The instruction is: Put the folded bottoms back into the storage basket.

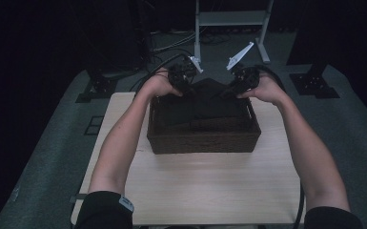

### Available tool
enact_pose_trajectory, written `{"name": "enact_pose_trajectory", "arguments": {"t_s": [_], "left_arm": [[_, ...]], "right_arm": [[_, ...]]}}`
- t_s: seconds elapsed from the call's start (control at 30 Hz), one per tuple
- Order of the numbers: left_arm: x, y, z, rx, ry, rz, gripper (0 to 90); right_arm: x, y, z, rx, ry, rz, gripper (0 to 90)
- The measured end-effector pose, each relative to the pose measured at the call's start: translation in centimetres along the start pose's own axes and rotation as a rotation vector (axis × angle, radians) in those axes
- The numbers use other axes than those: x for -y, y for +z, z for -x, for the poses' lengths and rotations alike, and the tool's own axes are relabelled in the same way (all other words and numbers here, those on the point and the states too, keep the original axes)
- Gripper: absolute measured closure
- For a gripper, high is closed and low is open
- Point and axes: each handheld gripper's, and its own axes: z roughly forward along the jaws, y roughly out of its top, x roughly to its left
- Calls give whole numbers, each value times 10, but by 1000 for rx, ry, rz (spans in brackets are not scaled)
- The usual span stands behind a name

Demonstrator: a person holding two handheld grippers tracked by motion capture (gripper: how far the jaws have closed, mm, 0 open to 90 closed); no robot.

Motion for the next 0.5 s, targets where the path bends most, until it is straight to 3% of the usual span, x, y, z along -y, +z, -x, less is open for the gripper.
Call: {"name": "enact_pose_trajectory", "arguments": {"t_s": [0.17, 0.2, 0.37, 0.5], "left_arm": [[7, 15, 1, 46, -16, -26, 774], [9, 18, 2, 47, -12, -34, 777], [19, 29, 0, 49, -25, -43, 782], [25, 33, -1, 39, -45, -35, 782]], "right_arm": [[3, 8, 0, -21, -2, -16, 721], [3, 10, 0, -44, -3, -20, 722], [3, 24, -1, -35, -8, -50, 721], [8, 33, 2, -46, 6, -39, 721]]}}
